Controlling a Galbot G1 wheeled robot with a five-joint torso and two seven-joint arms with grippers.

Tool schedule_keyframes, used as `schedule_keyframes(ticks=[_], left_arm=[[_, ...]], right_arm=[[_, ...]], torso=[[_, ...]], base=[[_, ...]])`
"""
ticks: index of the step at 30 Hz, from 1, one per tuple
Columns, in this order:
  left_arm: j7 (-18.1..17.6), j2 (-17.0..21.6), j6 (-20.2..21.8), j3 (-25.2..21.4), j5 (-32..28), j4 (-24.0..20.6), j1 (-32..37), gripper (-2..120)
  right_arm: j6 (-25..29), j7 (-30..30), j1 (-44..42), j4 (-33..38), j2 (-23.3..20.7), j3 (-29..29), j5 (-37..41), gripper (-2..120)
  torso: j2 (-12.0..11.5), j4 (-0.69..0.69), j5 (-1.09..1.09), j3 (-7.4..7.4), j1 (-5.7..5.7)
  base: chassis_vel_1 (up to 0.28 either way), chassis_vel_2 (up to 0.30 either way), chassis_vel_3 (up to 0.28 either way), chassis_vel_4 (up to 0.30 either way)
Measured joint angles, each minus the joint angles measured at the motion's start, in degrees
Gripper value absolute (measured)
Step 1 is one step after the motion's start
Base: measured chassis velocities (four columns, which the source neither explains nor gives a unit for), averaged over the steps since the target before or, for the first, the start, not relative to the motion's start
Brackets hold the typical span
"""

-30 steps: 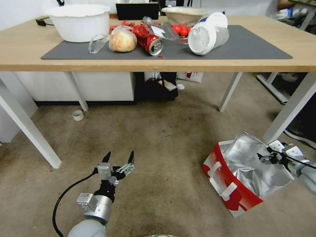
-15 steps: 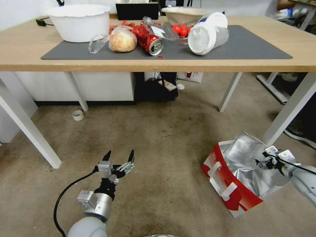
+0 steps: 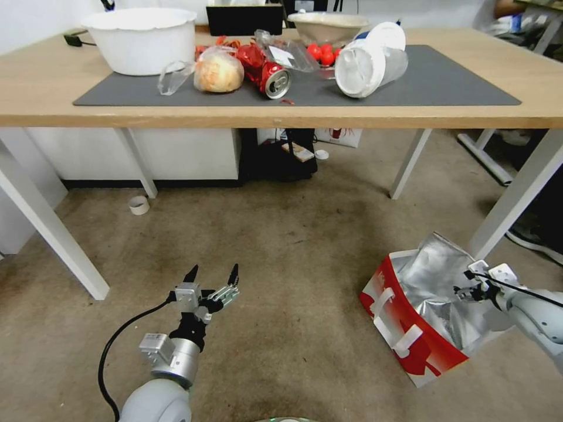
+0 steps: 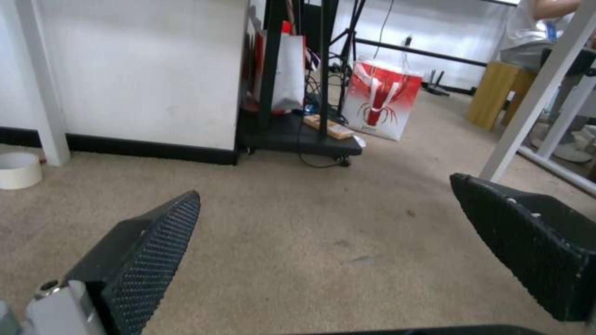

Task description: Pick up the food delivery bag from the floor and place it on the table.

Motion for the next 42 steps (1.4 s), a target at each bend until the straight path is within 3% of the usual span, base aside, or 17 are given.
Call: schedule_keyframes(ticks=[5, 13, 17, 21, 25, 30, 33, 42], left_arm=[[-0.06, 0.0, 0.01, -0.14, -0.01, 0.05, 0.06, 100], [-0.13, -0.03, 0.02, -0.21, -0.01, -0.09, 0.2, 100], [-0.13, -0.06, 0.0, -0.23, 0.02, -0.28, 0.41, 100], [-0.16, -0.07, 0.0, -0.26, 0.04, -0.47, 0.49, 100], [-0.21, -0.04, 0.04, -0.62, -0.02, -1.0, 0.58, 100], [-0.15, -0.02, 0.32, -0.78, -0.25, -1.12, 0.35, 100], [-0.09, -0.14, 0.32, -0.84, -0.35, -1.18, 0.68, 100], [-0.18, -0.13, 0.06, -0.98, -0.33, -1.63, 0.94, 100]], right_arm=[[-0.9, 0.5, 0.41, -0.01, 0.29, -0.79, 0.55, 100], [-1.84, 1.03, 0.32, 0.34, 0.31, -0.91, 1.08, 82], [-2.52, 1.06, 0.32, 0.39, 0.31, -0.91, 1.36, 58], [-2.71, 1.06, 0.29, 0.29, 0.37, -0.9, 1.4, 49], [-2.78, 0.97, -0.12, 0.39, 0.64, -0.51, 2.3, 28], [-2.61, 0.87, -0.16, 1.2, 0.5, -0.42, 2.97, 15], [-1.95, 0.61, -1.4, 2.31, 0.0, 0.58, 3.56, 0], [-1.1, 0.16, -3.54, 3.14, -0.22, 2.51, 3.67, 0]], torso=[[0.0, 0.0, 0.0, 0.0, 0.0], [0.0, 0.0, 0.0, 0.0, 0.0], [0.0, 0.0, 0.0, 0.0, 0.0], [0.0, 0.0, -0.01, 0.0, 0.0], [0.0, 0.0, 0.0, 0.0, 0.0], [0.0, 0.0, 0.0, 0.0, 0.0], [0.0, 0.0, 0.0, 0.0, 0.0], [0.0, 0.0, 0.0, 0.0, 0.0]], base=[[0.0, 0.0, 0.0, 0.0], [0.0, 0.0, 0.0, 0.0], [0.0, 0.0, 0.0, 0.0], [0.0, 0.0, 0.0, 0.0], [0.0, 0.0, 0.0, 0.0], [0.0, 0.0, 0.0, 0.0], [0.0, 0.0, 0.0, 0.0], [0.0, 0.0, 0.0, 0.0]])
